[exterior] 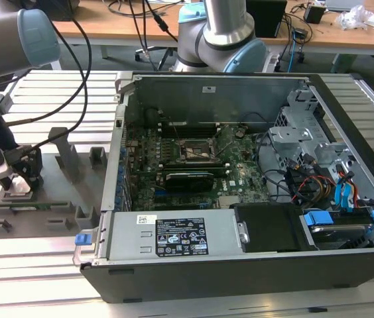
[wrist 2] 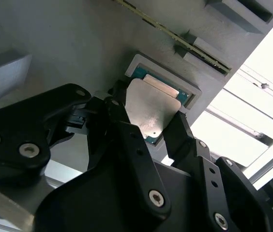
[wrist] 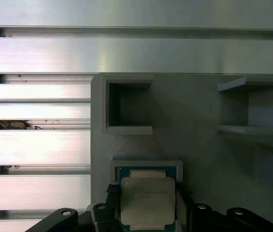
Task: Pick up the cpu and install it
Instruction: 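Pick up the cpu and move it towards the insertion slot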
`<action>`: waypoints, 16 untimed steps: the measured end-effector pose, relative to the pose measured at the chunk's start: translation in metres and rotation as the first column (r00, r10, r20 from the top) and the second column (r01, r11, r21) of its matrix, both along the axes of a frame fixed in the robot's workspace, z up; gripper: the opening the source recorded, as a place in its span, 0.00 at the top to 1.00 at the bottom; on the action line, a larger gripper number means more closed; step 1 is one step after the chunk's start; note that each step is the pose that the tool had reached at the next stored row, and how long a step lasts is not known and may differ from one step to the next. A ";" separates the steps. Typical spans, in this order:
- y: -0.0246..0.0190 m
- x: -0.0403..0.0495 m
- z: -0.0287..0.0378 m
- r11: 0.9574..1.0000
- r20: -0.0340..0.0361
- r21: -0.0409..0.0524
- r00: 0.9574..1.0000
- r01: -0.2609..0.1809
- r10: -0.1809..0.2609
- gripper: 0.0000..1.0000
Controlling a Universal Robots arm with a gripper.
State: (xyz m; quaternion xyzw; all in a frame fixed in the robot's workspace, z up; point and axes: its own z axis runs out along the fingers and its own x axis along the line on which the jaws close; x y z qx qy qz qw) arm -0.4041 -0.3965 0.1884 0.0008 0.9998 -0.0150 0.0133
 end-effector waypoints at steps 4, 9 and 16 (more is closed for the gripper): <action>0.0000 0.0000 0.0017 1.000 0.000 0.000 1.000 0.000 0.000 0.45; 0.0001 0.0000 0.0070 1.000 0.000 -0.001 1.000 0.000 0.000 0.45; 0.0002 0.0000 0.0126 1.000 0.000 -0.003 1.000 0.000 0.000 0.45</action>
